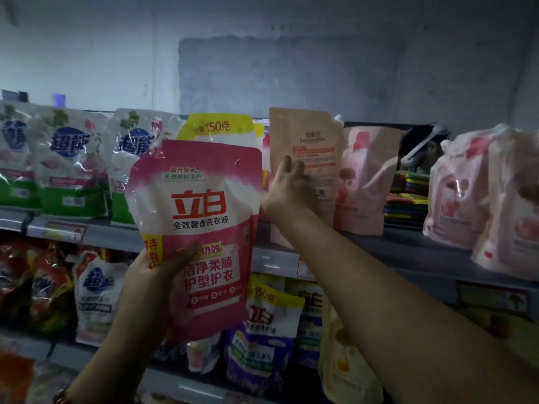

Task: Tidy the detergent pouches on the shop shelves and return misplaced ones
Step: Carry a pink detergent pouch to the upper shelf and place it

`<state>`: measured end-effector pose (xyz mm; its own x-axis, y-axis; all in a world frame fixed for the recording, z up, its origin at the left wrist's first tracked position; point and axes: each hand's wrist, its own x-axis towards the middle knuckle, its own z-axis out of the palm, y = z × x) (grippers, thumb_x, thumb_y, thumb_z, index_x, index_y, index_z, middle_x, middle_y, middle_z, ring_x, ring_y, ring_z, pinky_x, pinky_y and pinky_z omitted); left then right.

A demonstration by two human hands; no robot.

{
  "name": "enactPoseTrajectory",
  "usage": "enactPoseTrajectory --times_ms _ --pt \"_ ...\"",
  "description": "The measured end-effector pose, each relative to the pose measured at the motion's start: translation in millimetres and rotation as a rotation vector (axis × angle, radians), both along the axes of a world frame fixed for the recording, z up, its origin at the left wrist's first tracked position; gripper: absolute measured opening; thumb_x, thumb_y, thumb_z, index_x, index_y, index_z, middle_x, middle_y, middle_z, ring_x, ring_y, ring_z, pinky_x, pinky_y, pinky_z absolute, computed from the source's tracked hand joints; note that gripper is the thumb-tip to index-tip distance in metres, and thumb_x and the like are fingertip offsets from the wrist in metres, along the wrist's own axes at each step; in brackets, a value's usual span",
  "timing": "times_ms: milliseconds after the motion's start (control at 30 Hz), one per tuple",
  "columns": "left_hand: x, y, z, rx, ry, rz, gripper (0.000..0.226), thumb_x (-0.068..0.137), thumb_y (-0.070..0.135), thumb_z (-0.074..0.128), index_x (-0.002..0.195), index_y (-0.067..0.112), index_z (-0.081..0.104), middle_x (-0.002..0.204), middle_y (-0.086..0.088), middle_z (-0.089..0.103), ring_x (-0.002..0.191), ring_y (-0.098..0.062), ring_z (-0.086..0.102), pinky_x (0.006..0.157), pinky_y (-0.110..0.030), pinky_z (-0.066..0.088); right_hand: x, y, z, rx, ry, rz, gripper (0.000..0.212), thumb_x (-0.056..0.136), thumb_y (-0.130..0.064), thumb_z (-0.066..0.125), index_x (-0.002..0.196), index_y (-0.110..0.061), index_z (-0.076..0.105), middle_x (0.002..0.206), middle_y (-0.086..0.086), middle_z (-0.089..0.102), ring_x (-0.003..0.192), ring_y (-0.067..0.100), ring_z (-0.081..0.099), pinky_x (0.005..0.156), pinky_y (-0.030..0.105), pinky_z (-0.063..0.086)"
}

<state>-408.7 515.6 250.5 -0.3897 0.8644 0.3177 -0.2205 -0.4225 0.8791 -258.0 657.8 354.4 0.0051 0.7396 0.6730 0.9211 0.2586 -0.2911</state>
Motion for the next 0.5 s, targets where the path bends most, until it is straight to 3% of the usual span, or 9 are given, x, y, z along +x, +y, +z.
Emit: enactPoseTrajectory --times_ms 100,200,300,433,500 --pt "-11 8 6 0.008 0.007 0.008 0.024 0.088 0.014 0.066 0.111 0.019 0.066 0.1 -0.007 0.077 0.088 -0.028 0.075 0.078 -0.047 0.056 4 18 9 0.014 -0.007 -0.09 0.064 0.091 -0.052 0.056 0.132 -0.008 0.032 0.126 0.014 0.043 0.108 0.033 0.052 0.071 0.036 0.038" --pt "-19 16 13 0.016 0.01 -0.004 0.023 0.089 0.015 0.066 0.111 0.02 0.065 0.101 -0.006 0.077 0.088 -0.028 0.075 0.078 -0.047 0.057 14 30 12 0.039 -0.012 -0.084 0.064 0.09 -0.064 0.05 0.124 -0.011 0.039 0.112 0.011 0.054 0.094 0.028 0.058 0.069 0.036 0.044" --pt "-23 25 19 0.015 -0.003 -0.035 0.021 0.088 0.015 0.067 0.109 0.017 0.064 0.097 -0.007 0.077 0.085 -0.028 0.076 0.075 -0.046 0.058 18 31 18 0.063 -0.048 -0.038 0.048 0.092 -0.061 0.047 0.107 -0.015 0.047 0.091 0.005 0.057 0.075 0.023 0.055 0.062 0.032 0.043" --pt "-28 36 26 0.03 0.016 -0.103 0.025 0.085 0.016 0.067 0.11 0.015 0.063 0.098 -0.009 0.077 0.086 -0.029 0.075 0.07 -0.042 0.058 14 24 24 0.086 -0.08 -0.034 0.027 0.096 -0.042 0.044 0.094 -0.016 0.053 0.08 0.004 0.06 0.069 0.022 0.06 0.063 0.033 0.052" --pt "-31 41 29 0.038 0.035 -0.13 0.024 0.086 0.017 0.066 0.11 0.014 0.062 0.099 -0.009 0.077 0.087 -0.029 0.075 0.069 -0.042 0.058 19 21 27 0.06 -0.06 -0.084 0.027 0.098 -0.038 0.044 0.089 -0.015 0.053 0.074 0.003 0.057 0.062 0.017 0.058 0.056 0.03 0.047"
